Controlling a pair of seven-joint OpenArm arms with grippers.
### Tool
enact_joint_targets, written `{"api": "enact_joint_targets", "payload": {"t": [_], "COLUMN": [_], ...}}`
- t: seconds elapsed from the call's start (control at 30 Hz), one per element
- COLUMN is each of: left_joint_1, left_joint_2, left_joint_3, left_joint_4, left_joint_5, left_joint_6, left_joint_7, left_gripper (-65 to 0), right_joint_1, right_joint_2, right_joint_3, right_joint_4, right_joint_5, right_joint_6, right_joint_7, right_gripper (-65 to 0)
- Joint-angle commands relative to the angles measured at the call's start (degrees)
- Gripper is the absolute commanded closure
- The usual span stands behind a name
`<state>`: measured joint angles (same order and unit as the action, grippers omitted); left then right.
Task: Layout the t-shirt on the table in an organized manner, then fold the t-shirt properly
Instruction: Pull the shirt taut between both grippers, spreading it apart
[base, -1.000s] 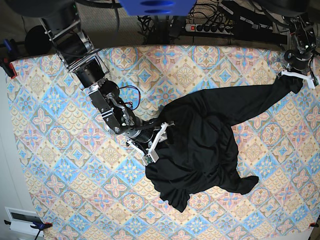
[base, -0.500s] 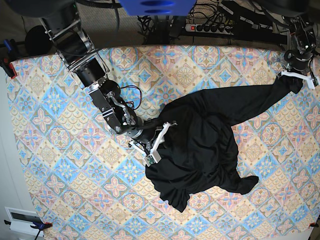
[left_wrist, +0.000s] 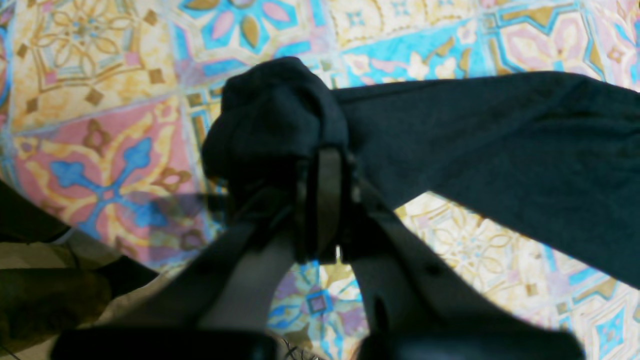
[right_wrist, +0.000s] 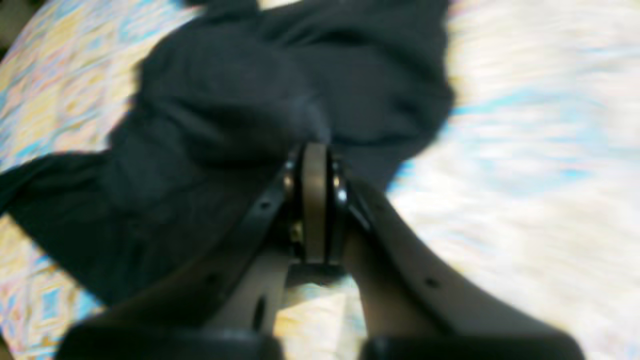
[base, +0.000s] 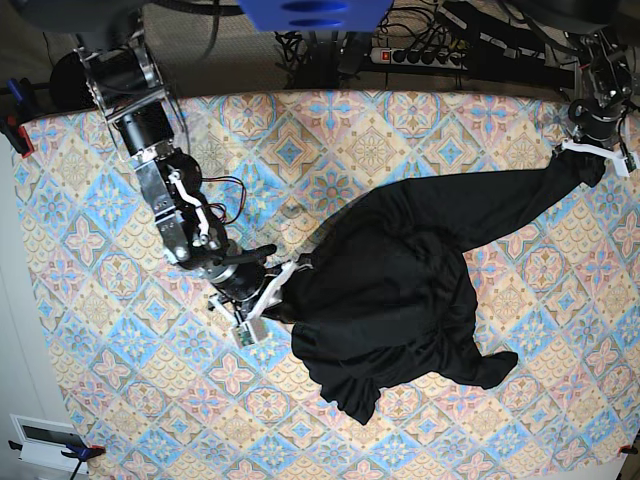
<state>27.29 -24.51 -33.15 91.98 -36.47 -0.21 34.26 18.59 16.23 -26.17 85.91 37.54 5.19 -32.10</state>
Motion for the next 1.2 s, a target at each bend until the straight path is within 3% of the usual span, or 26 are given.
{"api": "enact_joint_targets", "payload": {"t": [0.0, 0.17, 0.3, 0.43, 0.63, 1.03, 1.17], "left_joint_1": [-0.26, -1.57, -2.98, -4.48, -5.71, -6.06, -6.06], "left_joint_2": [-1.29, -3.40, -3.75, -4.63, -8.32, -12.89, -15.71], "left_joint_3": [0.57, 7.43, 12.35, 17.10, 25.98, 38.55, 42.60], "left_joint_4": [1.16, 2.04, 4.76, 6.61, 9.16, 12.67, 13.03], "left_joint_5": [-0.15, -0.15, -0.15, -0.06, 0.03, 4.16, 4.07], "left_joint_6": [-0.28, -0.28, -0.28, -0.28, -0.28, -0.28, -0.28], "left_joint_7": [-1.16, -1.16, -1.16, -1.07, -1.07, -1.07, -1.07], "left_gripper": [0.0, 0.0, 0.0, 0.0, 0.0, 0.0, 0.0], "right_joint_1": [0.36, -4.83, -9.84, -15.47, -23.56, -35.42, -35.42], "right_joint_2": [0.87, 5.97, 9.57, 11.95, 15.11, 15.46, 15.46], "right_joint_3": [1.25, 6.96, 14.26, 22.09, 30.35, 43.62, 45.29], "right_joint_4": [2.31, 7.23, 11.10, 14.36, 18.31, 18.31, 18.22], "right_joint_5": [0.92, 1.19, 7.52, 12.26, 13.32, 12.97, 12.88], "right_joint_6": [0.83, 0.83, 0.83, 0.83, 0.83, 0.83, 0.83], "right_joint_7": [1.20, 1.28, 1.37, 1.20, 1.11, 0.67, -6.28], "right_gripper": [0.0, 0.0, 0.0, 0.0, 0.0, 0.0, 0.0]}}
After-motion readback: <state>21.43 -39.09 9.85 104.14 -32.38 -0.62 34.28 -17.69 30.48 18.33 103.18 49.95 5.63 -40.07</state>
